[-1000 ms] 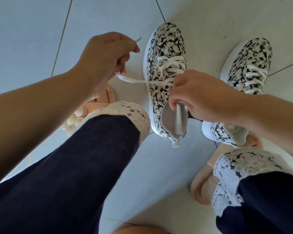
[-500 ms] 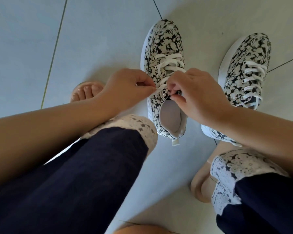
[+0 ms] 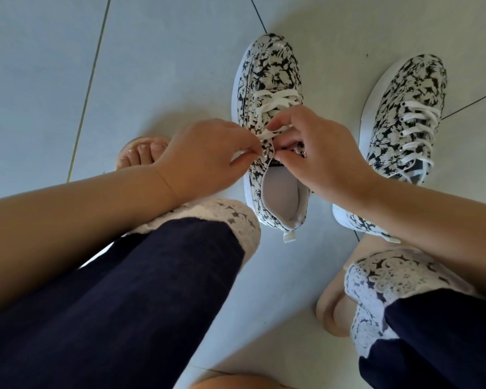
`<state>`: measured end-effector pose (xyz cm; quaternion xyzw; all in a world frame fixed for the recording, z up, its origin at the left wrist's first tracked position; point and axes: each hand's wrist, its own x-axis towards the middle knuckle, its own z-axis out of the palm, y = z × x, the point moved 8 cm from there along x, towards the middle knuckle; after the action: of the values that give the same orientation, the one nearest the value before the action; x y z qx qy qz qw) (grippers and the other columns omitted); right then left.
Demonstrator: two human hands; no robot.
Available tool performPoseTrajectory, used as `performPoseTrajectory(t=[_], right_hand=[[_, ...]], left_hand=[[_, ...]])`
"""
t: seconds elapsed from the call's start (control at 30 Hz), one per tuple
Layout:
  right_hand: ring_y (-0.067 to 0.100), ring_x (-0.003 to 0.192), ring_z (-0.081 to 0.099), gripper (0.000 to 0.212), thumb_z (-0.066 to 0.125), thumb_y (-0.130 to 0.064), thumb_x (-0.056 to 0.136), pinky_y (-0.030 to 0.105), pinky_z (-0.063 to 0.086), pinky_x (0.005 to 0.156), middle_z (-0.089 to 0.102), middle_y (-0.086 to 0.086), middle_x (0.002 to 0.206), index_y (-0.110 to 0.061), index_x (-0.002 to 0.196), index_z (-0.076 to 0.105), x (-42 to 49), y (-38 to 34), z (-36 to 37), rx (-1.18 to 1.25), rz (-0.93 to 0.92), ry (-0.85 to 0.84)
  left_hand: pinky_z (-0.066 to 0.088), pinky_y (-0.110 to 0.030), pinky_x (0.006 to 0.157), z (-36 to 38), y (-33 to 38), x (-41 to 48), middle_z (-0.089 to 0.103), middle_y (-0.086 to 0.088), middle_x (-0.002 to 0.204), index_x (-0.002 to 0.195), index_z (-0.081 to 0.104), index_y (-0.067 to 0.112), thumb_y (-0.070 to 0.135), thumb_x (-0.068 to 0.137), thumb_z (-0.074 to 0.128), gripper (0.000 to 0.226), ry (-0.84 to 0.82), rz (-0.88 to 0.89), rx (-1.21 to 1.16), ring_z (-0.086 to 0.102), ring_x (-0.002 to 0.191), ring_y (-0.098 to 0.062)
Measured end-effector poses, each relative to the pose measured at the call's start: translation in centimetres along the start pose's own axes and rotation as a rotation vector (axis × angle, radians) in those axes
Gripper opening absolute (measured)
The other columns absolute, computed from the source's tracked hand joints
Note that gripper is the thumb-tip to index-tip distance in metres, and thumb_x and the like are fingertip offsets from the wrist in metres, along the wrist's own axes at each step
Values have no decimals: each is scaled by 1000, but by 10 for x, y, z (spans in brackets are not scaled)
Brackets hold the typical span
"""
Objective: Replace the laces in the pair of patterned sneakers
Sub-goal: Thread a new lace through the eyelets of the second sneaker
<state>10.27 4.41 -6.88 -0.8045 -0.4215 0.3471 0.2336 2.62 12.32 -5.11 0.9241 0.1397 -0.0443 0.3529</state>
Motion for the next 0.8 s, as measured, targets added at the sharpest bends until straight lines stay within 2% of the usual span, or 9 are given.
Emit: performPoseTrajectory(t=[0.07, 0.2, 0.27, 0.37, 0.5, 0.57, 0.63, 0.7, 0.8], right_hand=[[-13, 69, 53, 30, 62, -8, 83, 0, 33, 67, 65, -16, 83, -17, 110, 55, 0, 1, 0, 28, 29, -4], [-14, 72, 54, 31, 64, -8, 81, -1, 35, 68, 64, -14, 83, -16, 110, 56, 0, 1, 0, 69, 69, 8], [-15, 69, 53, 32, 64, -8, 80, -1, 35, 66, 63, -14, 82, -16, 110, 56, -1, 2, 1, 76, 75, 16], [-17, 66, 52, 31, 65, -10, 80, 0, 33, 63, 64, -14, 83, -18, 109, 55, -2, 3, 2, 94, 82, 21], [-14, 72, 53, 29, 66, -12, 81, 1, 33, 65, 67, -11, 87, -20, 107, 55, -2, 4, 3, 109, 91, 47], [-11, 76, 55, 30, 67, -13, 81, 1, 34, 66, 67, -10, 88, -20, 107, 55, -2, 4, 3, 106, 87, 59], [-4, 79, 58, 31, 66, -12, 81, 5, 37, 70, 67, -8, 90, -18, 109, 55, -2, 2, 3, 83, 76, 59], [5, 84, 61, 32, 65, -12, 82, 14, 42, 76, 68, -6, 91, -17, 111, 55, -1, 0, 3, 46, 57, 59], [11, 87, 62, 31, 64, -10, 81, 28, 44, 81, 69, -7, 87, -15, 111, 56, 0, -5, 2, -26, 6, 74]], left_hand=[[54, -41, 76, -1, -6, 2, 72, -3, 88, 92, 72, 18, 41, 81, 43, 39, 4, -79, -8, 67, 80, -25], [45, -30, 81, 1, -12, 5, 71, 0, 92, 94, 72, 19, 34, 82, 52, 28, 27, -179, -34, 64, 87, -20], [44, -30, 81, 2, -15, 4, 70, 0, 93, 95, 72, 18, 30, 85, 57, 22, 32, -190, -47, 62, 88, -19], [47, -33, 82, 3, -13, 3, 70, -2, 92, 92, 72, 16, 29, 83, 55, 24, 30, -172, -41, 63, 87, -20], [47, -37, 84, 7, -14, 4, 69, -2, 93, 90, 72, 15, 33, 79, 51, 29, 15, -193, -72, 62, 90, -20], [45, -37, 86, 11, -16, 6, 68, -1, 95, 89, 71, 16, 32, 81, 54, 25, 4, -204, -86, 60, 93, -19], [41, -31, 84, 15, -20, 6, 64, 2, 94, 89, 70, 16, 28, 85, 60, 16, 2, -236, -100, 55, 88, -15], [32, -20, 74, 18, -24, 6, 56, 10, 85, 87, 69, 17, 27, 84, 61, 13, 7, -277, -112, 44, 77, -7], [23, -16, 67, 20, -27, 6, 43, 17, 71, 85, 69, 17, 28, 82, 64, 12, 23, -322, -145, 37, 67, -3]])
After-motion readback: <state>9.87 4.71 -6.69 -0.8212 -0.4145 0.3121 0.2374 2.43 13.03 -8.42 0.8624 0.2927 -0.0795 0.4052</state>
